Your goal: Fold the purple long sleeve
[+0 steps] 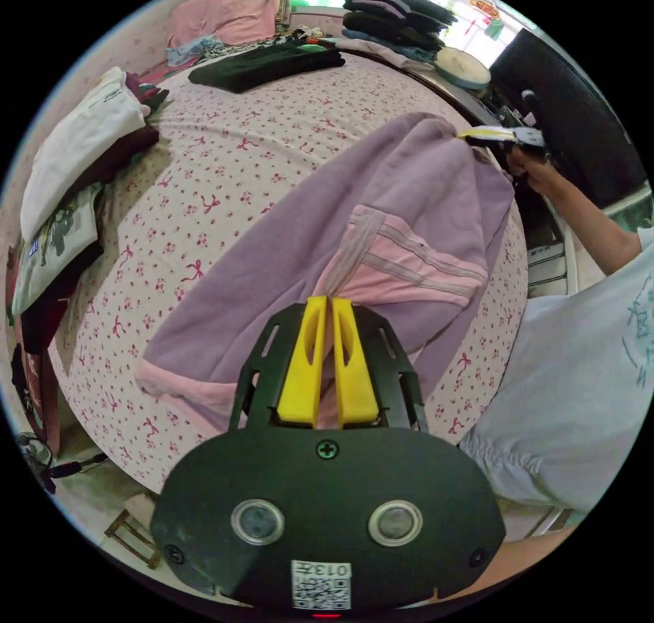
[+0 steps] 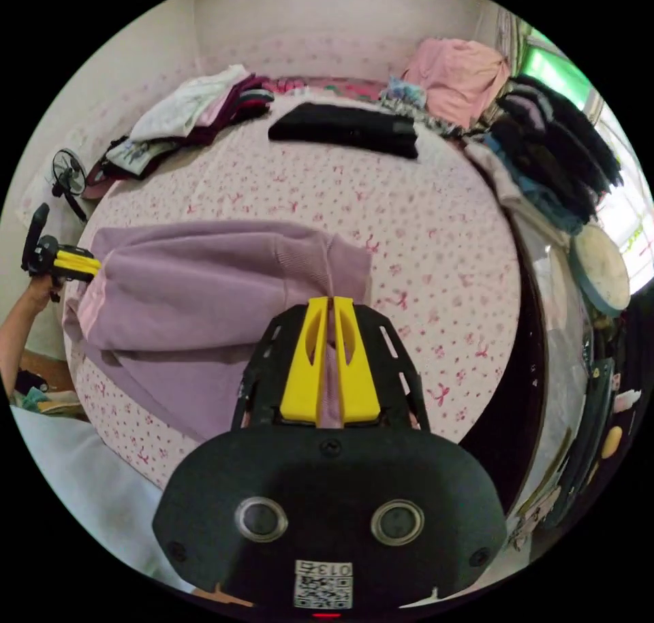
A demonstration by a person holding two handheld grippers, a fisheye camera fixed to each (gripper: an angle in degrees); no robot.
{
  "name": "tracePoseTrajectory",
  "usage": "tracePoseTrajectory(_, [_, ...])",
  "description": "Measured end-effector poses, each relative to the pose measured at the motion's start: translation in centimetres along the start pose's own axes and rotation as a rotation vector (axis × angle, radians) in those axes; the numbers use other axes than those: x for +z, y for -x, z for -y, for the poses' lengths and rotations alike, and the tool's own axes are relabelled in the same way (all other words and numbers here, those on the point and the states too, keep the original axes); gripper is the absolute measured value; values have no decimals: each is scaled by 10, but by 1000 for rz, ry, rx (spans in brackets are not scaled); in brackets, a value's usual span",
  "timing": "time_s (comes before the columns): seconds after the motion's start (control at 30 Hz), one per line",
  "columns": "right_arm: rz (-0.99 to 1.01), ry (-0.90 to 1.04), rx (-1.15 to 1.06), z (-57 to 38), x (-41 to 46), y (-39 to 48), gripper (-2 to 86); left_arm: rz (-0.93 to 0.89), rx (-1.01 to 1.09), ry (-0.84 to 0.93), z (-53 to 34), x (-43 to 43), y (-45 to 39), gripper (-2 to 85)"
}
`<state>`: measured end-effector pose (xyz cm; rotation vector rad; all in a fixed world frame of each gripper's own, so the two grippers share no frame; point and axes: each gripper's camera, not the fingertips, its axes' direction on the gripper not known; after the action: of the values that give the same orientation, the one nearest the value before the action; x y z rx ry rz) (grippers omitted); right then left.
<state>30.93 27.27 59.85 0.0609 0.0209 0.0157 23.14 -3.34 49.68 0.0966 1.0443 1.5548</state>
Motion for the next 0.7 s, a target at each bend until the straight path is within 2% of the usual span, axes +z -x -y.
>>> tracePoseTrajectory(0.1, [51, -16, 27, -5, -4, -8, 13, -53, -67, -30, -14, -13, -2, 3])
tracePoseTrajectory(0.17, [-8, -93, 42, -8, -25, -10, 11, 29, -144, -87, -37, -34, -10, 1])
tracePoseTrajectory(0.23, [-57, -178, -3, -11, -46, -1, 10, 89, -151, -157, -51, -51, -26, 1])
tracePoseTrajectory(0.37, [-42, -283, -242, -10, -52, 52, 4, 208, -31, -256, -43, -53, -94, 4])
tracePoseTrajectory(0.47, [-130, -245, -312, -3, -21, 87, 3, 298, -18, -186, -27, -19, -126, 1])
tracePoseTrajectory(0.53, [-123, -133, -293, 5, 6, 93, 1, 351, -44, -163, -30, -2, -131, 0])
tracePoseTrajectory(0.57, [-95, -5, -297, 10, 27, 92, 1, 383, -67, -129, -35, 9, -131, -1])
tracePoseTrajectory(0.6, [-64, -29, -288, 10, 29, 91, 0, 390, -74, -93, -37, 16, -130, -2])
tracePoseTrajectory(0.7, [-7, 19, -268, 19, 28, 90, -1, 311, -150, -138, -53, 14, -125, -2])
